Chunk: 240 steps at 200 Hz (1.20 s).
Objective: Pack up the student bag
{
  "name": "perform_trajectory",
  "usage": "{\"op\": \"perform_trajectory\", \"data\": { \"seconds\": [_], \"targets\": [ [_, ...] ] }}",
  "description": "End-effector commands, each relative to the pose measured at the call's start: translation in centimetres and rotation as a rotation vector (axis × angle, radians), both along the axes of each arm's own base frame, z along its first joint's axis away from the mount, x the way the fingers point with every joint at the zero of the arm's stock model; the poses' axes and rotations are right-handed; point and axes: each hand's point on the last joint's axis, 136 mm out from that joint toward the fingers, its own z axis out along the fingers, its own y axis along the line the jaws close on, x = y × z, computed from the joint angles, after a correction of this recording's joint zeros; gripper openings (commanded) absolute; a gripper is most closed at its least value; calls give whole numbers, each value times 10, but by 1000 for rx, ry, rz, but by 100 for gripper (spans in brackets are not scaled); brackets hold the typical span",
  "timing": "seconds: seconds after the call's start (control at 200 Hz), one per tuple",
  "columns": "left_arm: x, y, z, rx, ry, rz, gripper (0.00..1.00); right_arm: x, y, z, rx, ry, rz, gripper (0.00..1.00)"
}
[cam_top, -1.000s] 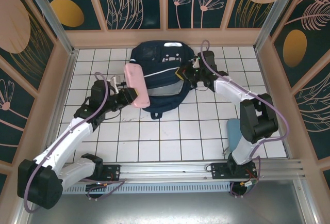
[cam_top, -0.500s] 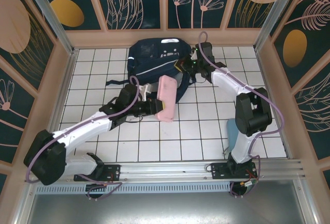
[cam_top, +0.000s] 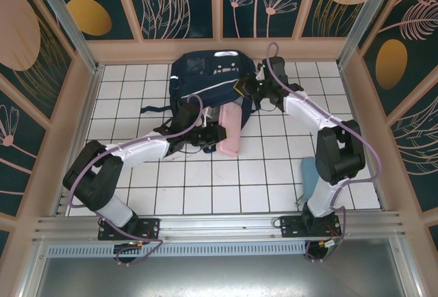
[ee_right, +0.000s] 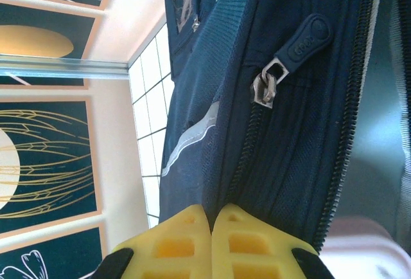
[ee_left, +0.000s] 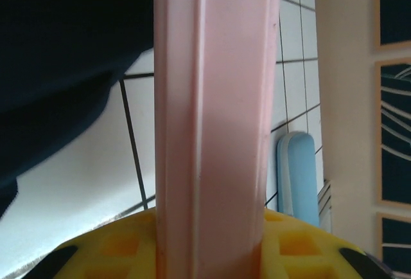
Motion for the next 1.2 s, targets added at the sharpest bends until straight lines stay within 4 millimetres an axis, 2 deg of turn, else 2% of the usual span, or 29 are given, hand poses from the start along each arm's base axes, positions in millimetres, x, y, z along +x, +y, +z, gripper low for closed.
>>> {"op": "perform_trajectory", "data": {
  "seconds": [0.0, 0.115, 0.225, 0.31, 0.48, 0.631, 0.691, 0.801, 0.866, 0.931, 1.041, 1.196],
  "targets": [
    [30, 12, 18, -108, -17, 100, 0, -6, -8, 62, 53, -182, 10, 0],
    [43, 28, 19, -136, -12, 165, 0, -12, -14, 57, 47, -164, 7, 0],
    [53, 53, 8, -124, -2, 234, 0, -17, -24, 52, 40, -154, -10, 0],
    [60, 66, 9, -121, -27, 252, 0, -21, -31, 47, 37, -144, -20, 0],
    [77, 80, 14, -95, -87, 248, 5, -31, -37, 34, 12, -121, -12, 0],
    [88, 79, 13, -71, -123, 221, 9, -38, -35, 17, -11, -101, 38, 0],
    [91, 79, 12, -65, -130, 221, 16, -41, -36, 9, -28, -92, 40, 0],
    [97, 97, 1, 46, -131, 293, 41, -46, -37, -4, -35, -69, 43, 0],
    [94, 112, -5, 124, -122, 340, 54, -49, -34, -8, -26, -63, 50, 0],
    [84, 119, -9, 151, -105, 352, 62, -50, -30, -10, -27, -56, 59, 0],
    [61, 124, -15, 155, -60, 333, 69, -49, -26, -9, -21, -62, 67, 0],
    [30, 120, -21, 81, 11, 319, 72, -47, -21, -8, -18, -66, 78, 0]
  ]
}}
